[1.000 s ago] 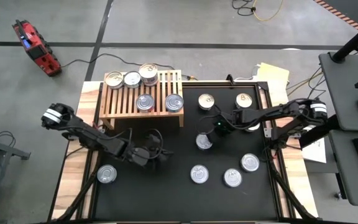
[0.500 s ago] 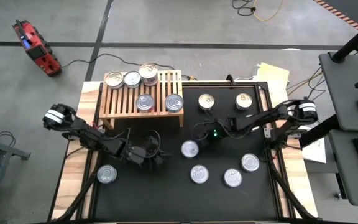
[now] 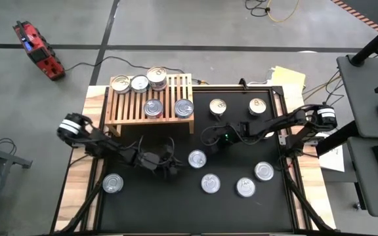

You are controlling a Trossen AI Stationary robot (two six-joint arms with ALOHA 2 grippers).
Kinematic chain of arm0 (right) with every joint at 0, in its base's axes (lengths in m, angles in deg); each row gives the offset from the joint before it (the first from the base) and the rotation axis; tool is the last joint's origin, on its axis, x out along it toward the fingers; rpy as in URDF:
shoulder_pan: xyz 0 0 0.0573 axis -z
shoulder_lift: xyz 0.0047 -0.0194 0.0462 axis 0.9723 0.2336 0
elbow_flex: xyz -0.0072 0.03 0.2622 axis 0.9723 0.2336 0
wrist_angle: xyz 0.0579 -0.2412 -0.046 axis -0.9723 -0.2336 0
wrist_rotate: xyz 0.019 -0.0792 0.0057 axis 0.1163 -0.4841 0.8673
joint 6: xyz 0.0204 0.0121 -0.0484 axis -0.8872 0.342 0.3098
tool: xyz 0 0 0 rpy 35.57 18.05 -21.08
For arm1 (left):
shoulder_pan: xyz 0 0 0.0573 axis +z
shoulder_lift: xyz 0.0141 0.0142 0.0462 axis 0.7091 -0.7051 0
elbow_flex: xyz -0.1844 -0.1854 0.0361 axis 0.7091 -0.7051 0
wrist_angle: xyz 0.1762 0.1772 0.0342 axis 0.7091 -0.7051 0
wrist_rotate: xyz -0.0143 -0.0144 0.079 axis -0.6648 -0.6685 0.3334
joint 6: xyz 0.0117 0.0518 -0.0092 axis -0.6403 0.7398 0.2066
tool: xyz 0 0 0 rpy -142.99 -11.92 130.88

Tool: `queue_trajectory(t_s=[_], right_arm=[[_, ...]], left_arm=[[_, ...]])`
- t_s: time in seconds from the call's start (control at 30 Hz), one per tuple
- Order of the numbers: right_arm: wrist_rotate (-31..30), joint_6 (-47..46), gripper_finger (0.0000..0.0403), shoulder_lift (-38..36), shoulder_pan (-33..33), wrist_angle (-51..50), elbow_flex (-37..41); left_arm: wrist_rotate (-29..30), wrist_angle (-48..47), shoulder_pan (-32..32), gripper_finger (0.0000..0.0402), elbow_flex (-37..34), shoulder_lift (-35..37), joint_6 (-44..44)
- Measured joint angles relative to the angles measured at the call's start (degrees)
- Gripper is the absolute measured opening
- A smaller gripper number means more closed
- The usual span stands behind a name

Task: Stack canned seafood by type on shelf
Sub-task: Put the top blue tuna can on the shelf

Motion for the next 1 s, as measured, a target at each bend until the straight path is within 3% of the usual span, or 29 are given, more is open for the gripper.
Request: queue_trajectory(t_s=[0.13,0.37,1.0], right_arm=[[0.9,0.0,0.0012,0.0,-0.3,0.0,0.0],[0.9,-1.7,0.0012,0.2,-0.9,0.0,0.0],[0.4,-2.4,0.0013,0.3,-1.3,0.3,0.2]], left_arm=[[-1.6,10.8,1.8,0.0000,0.4,-5.4,-0.1],[-7.1,8.4,5.0,0.0000,2.4,-9.5,-3.1],[-7.0,5.8,6.5,0.0000,2.7,-9.9,-2.7]])
